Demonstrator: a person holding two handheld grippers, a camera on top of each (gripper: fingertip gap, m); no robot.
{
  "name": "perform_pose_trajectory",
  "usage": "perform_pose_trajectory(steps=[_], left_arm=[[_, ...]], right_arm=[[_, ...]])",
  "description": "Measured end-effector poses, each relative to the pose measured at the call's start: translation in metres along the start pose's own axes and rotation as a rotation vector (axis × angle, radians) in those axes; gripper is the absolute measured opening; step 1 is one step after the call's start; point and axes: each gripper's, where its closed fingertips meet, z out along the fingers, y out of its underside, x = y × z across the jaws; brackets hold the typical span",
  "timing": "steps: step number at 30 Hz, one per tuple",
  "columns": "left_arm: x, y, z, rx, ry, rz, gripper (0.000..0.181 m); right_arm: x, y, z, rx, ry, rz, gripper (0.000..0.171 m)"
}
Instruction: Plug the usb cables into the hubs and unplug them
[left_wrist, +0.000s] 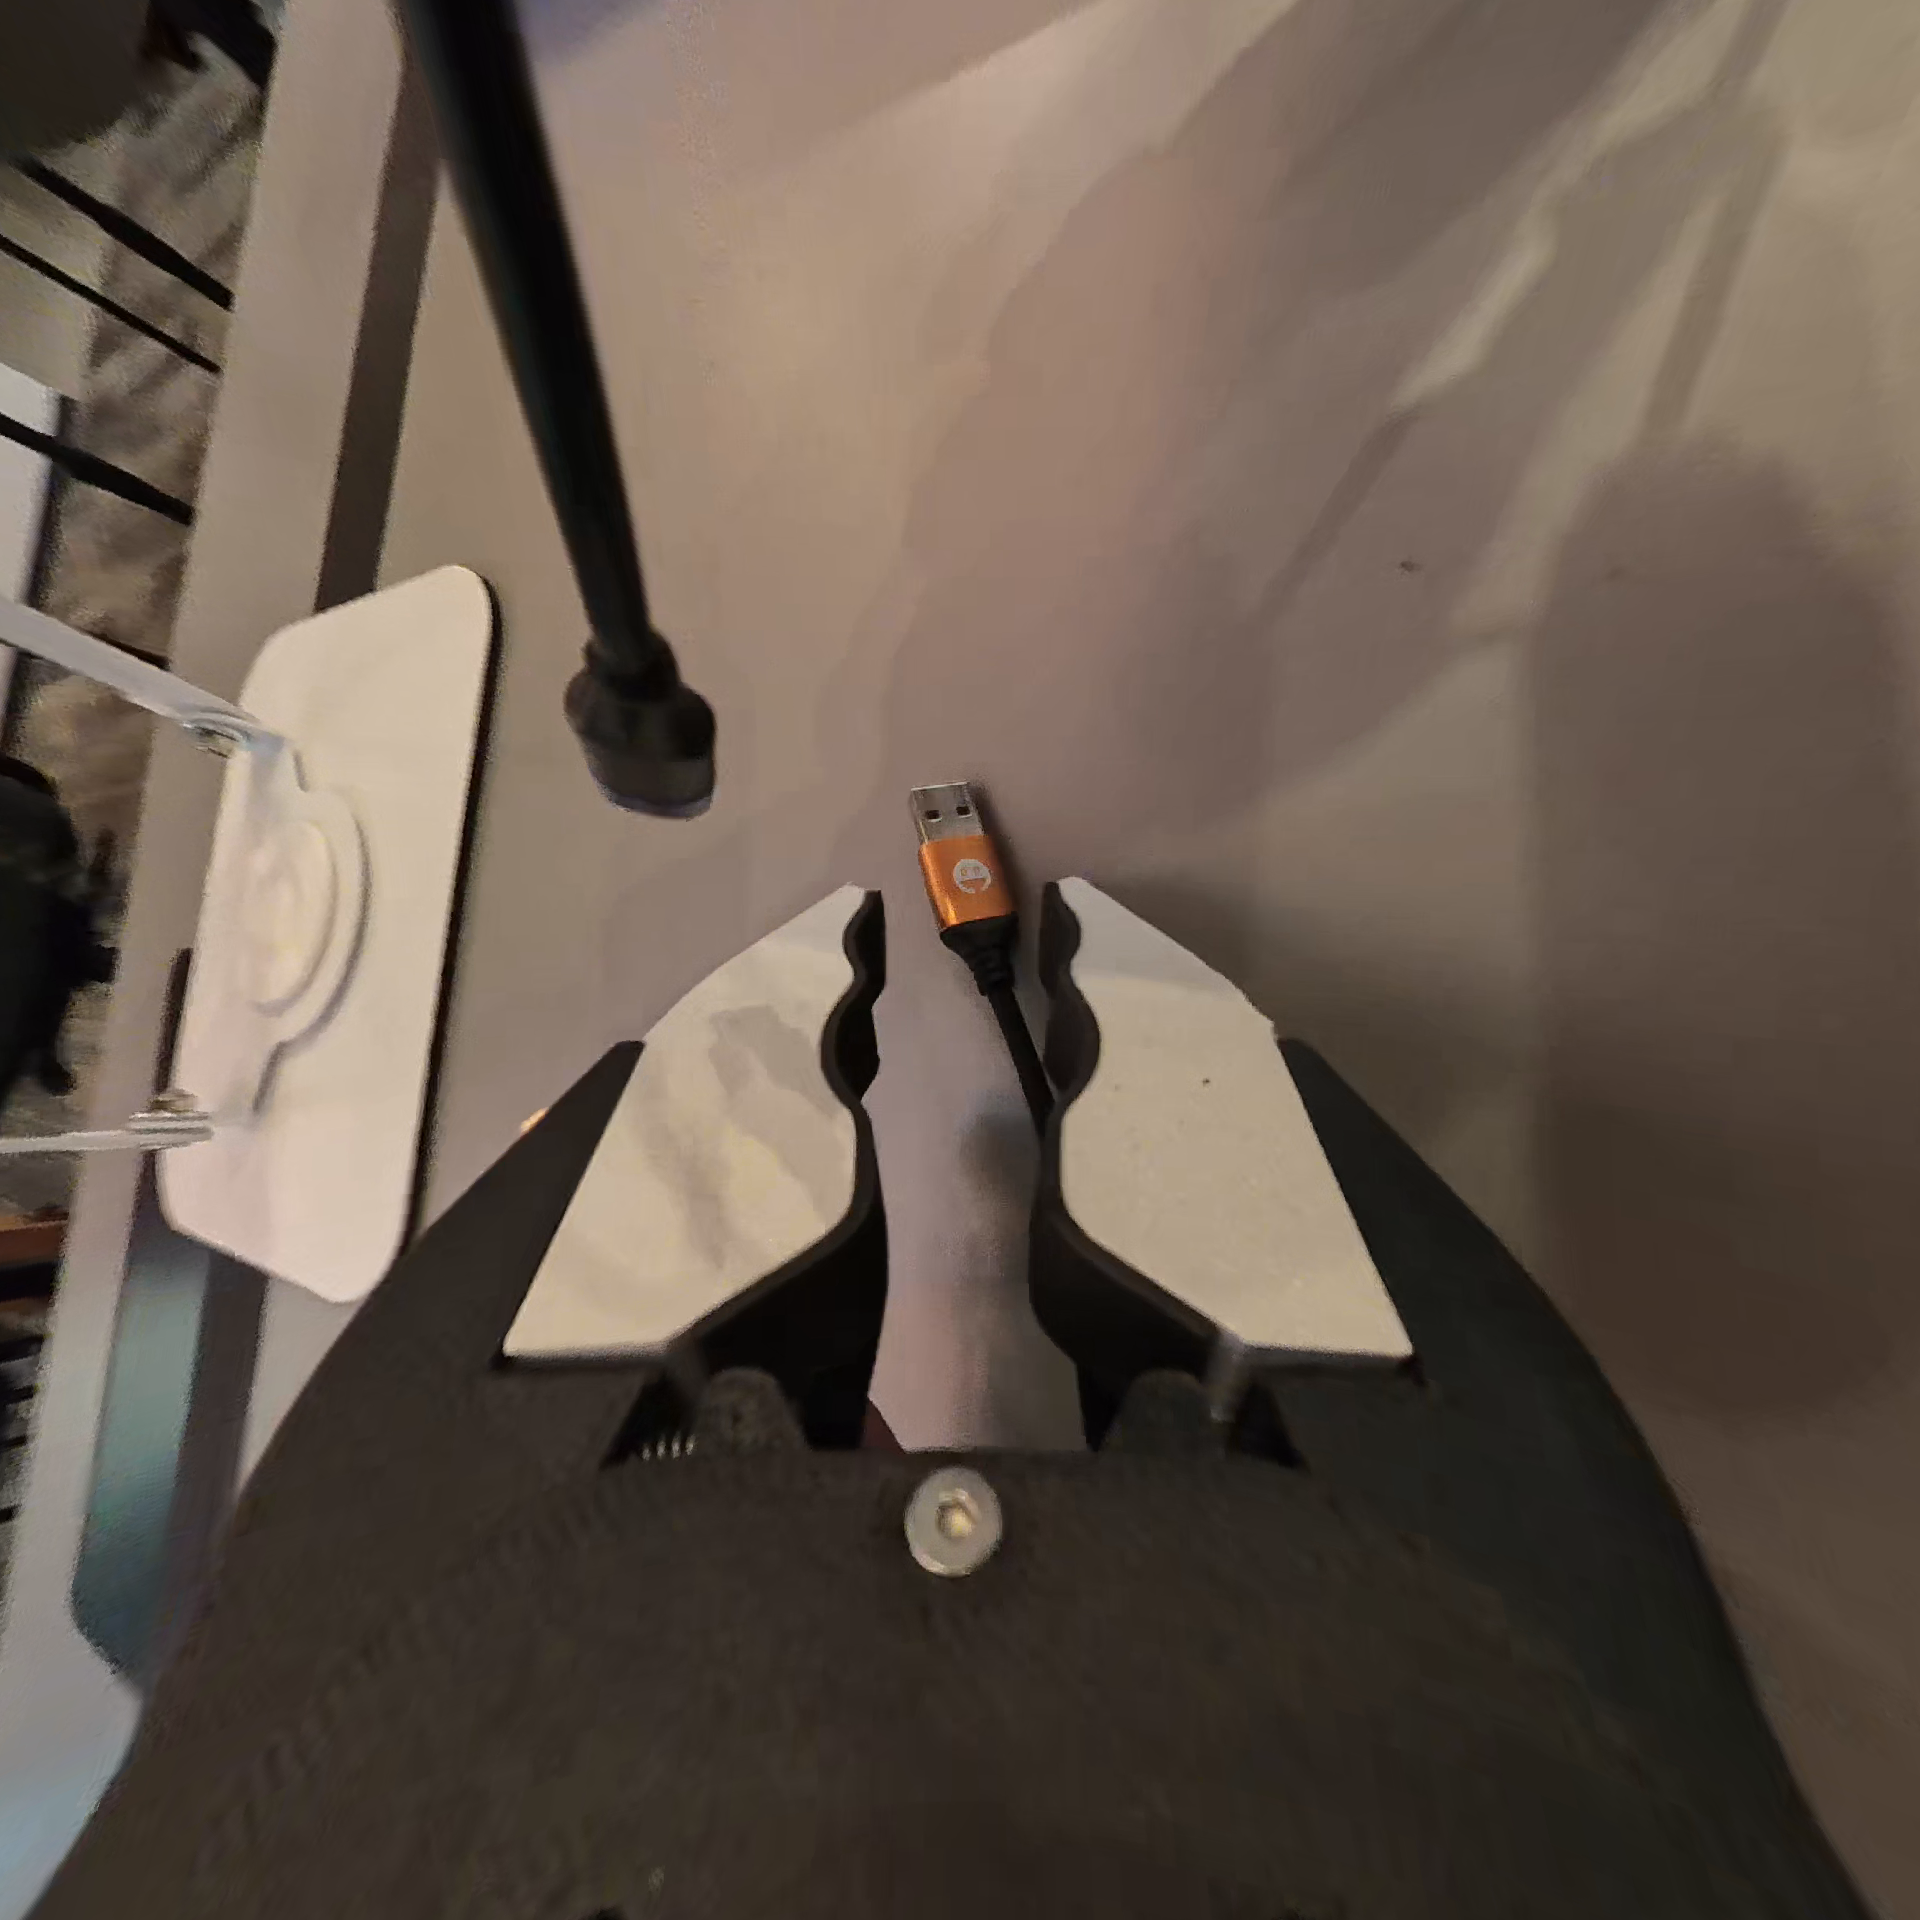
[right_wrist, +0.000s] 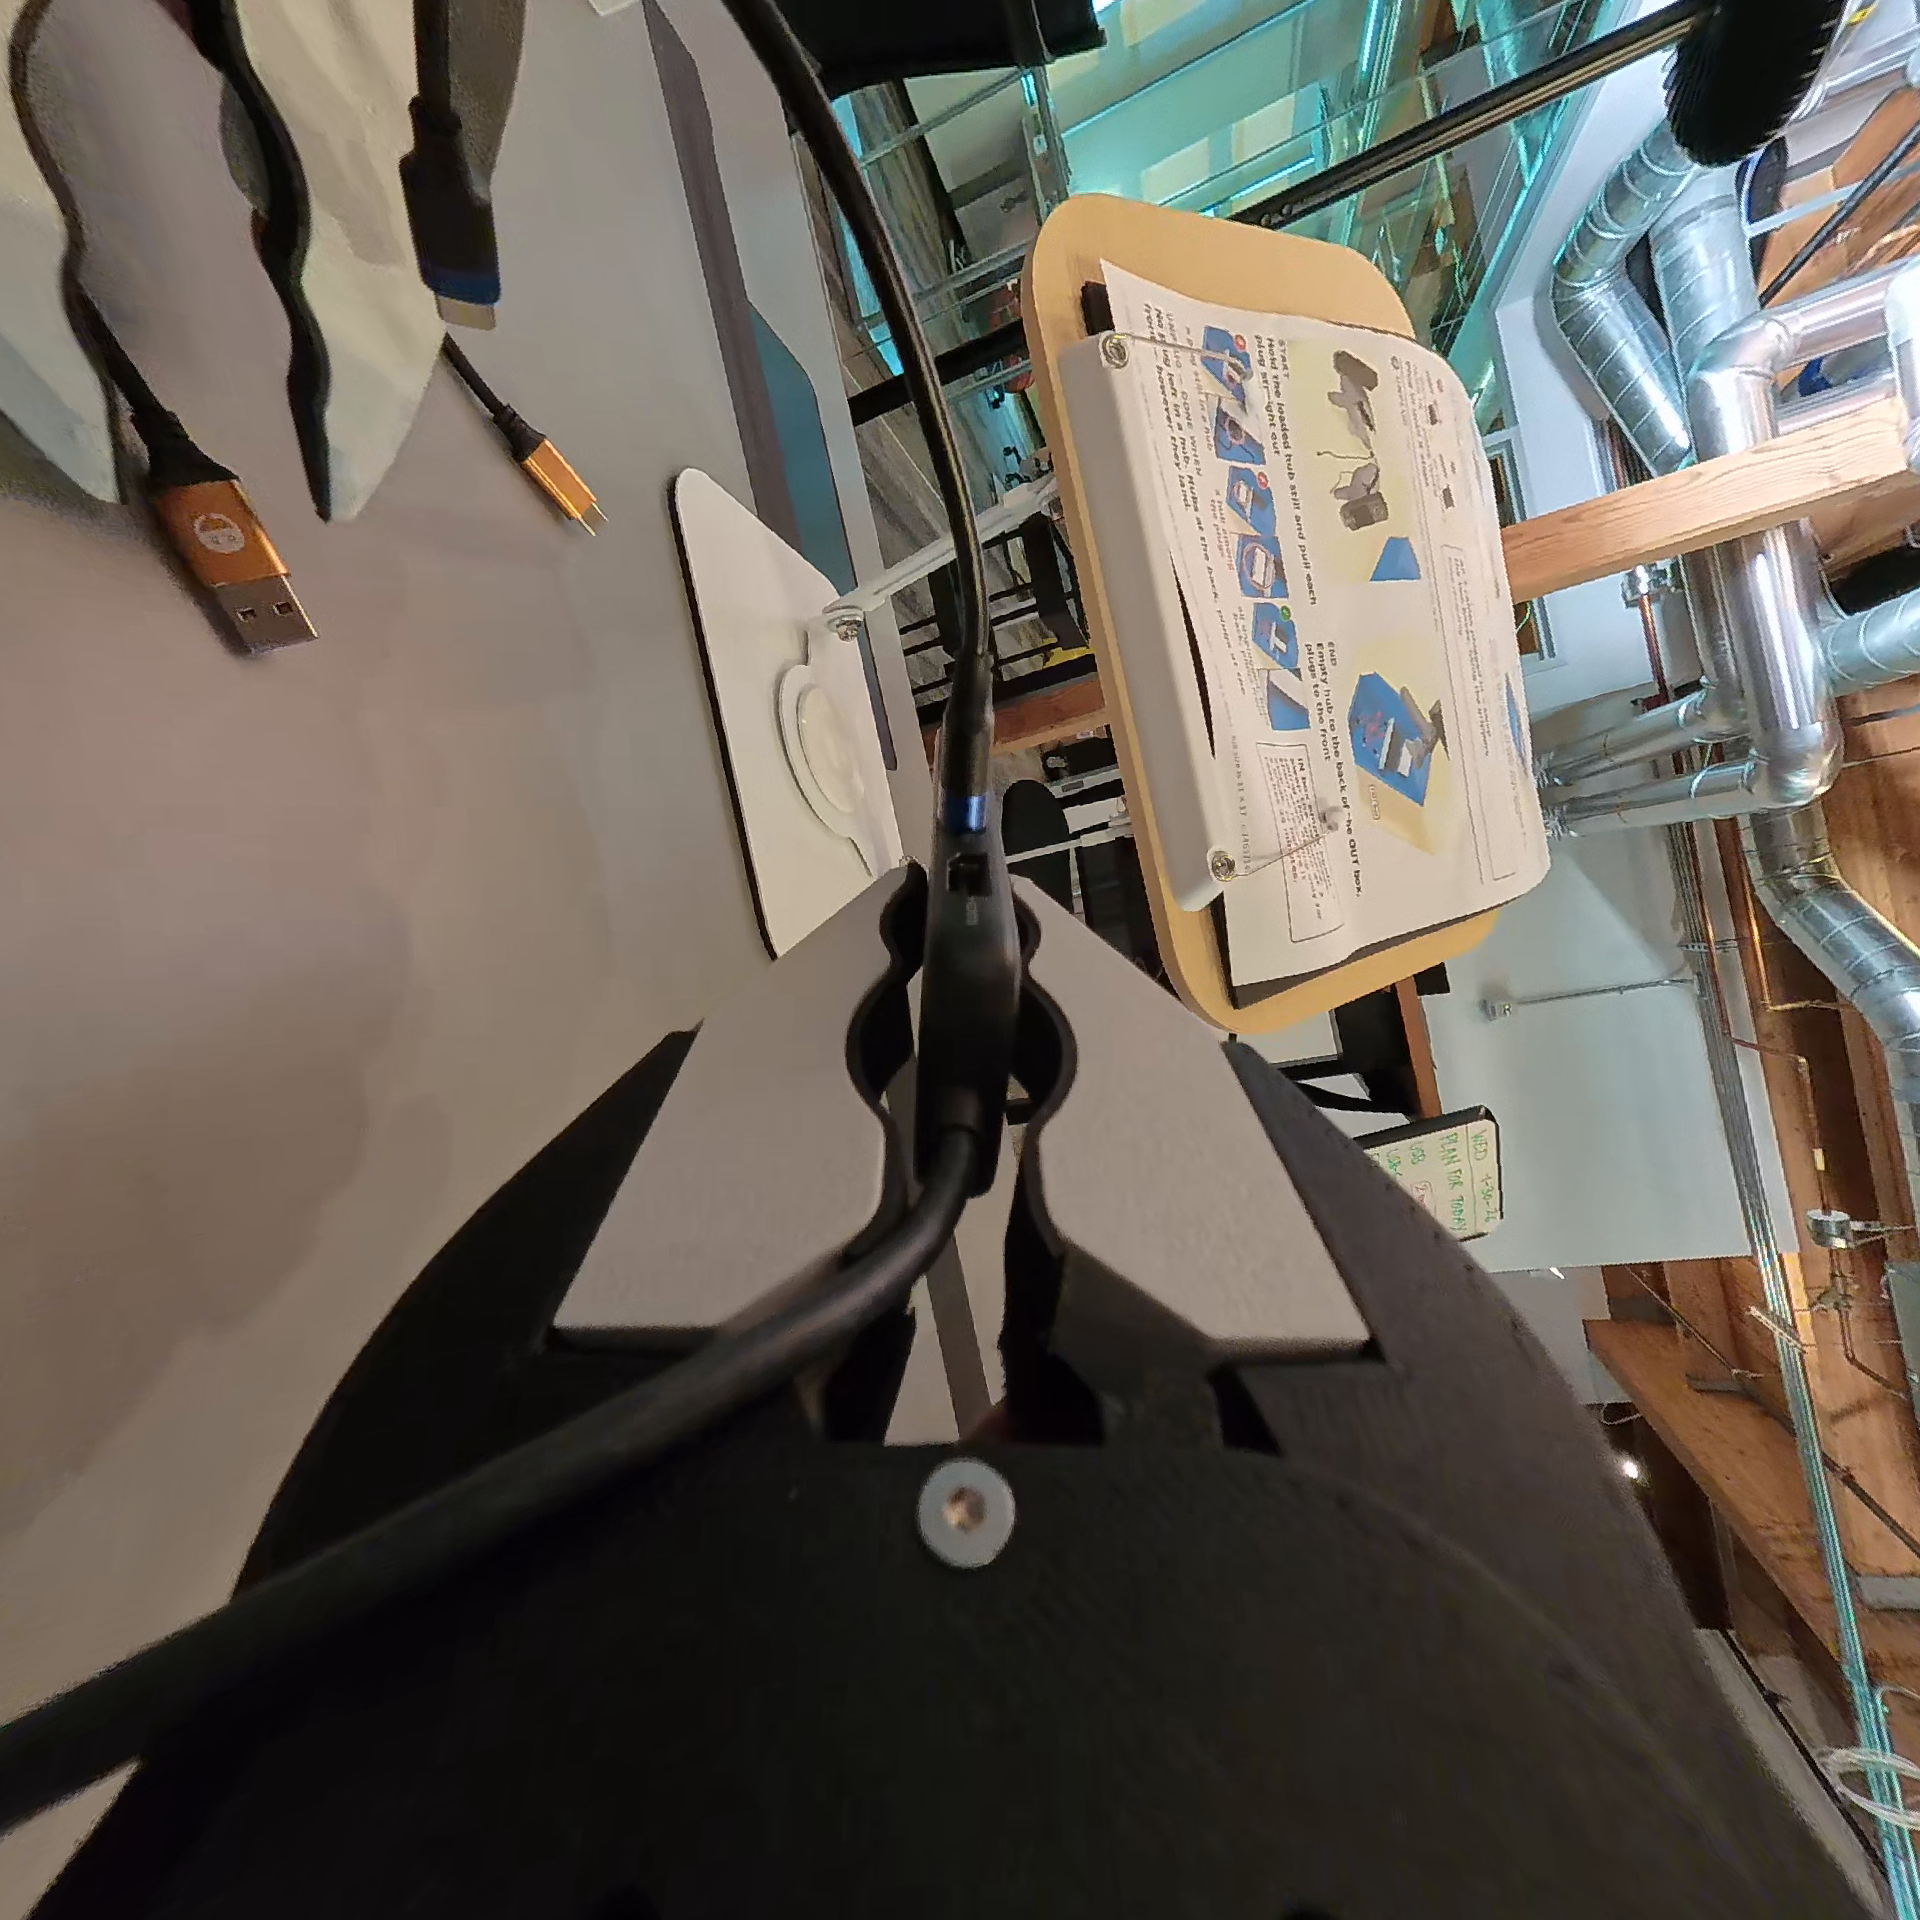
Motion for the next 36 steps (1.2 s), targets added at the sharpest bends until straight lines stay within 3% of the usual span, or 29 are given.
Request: perform_pose_trajectory(steps=[5,13,15,21,27,29,31,36], left_arm=[[-0.003,0.005,0.005,-0.032,0.007,0.054,0.014],[-0.009,0.008,0.004,-0.030,0.046,-0.091,0.013],[-0.014,0.001,-0.002,0.015,0.069,-0.186,0.000],[-0.012,0.005,-0.008,0.006,0.128,-0.242,0.000],[0.002,0.012,-0.004,-0.086,0.224,-0.283,0.035],[0.004,0.011,0.000,-0.087,0.237,-0.317,0.031],[0.005,0.009,0.002,-0.088,0.248,-0.312,0.015],[0.006,0.006,0.004,-0.087,0.261,-0.338,0.011]], right_arm=[[0.000,-0.001,0.000,0.001,0.002,0.001,0.010],[0.000,0.000,0.001,0.004,-0.001,0.008,0.010],[0.001,0.000,0.001,0.004,0.000,0.009,0.010],[-0.001,0.001,0.002,0.002,-0.006,0.003,0.010],[-0.003,-0.001,0.002,0.005,-0.015,0.005,0.010],[-0.003,-0.001,0.002,0.005,-0.016,0.006,0.010],[-0.003,0.000,0.002,0.007,-0.016,0.012,0.010],[-0.004,0.000,0.003,0.012,-0.017,0.016,0.010]])
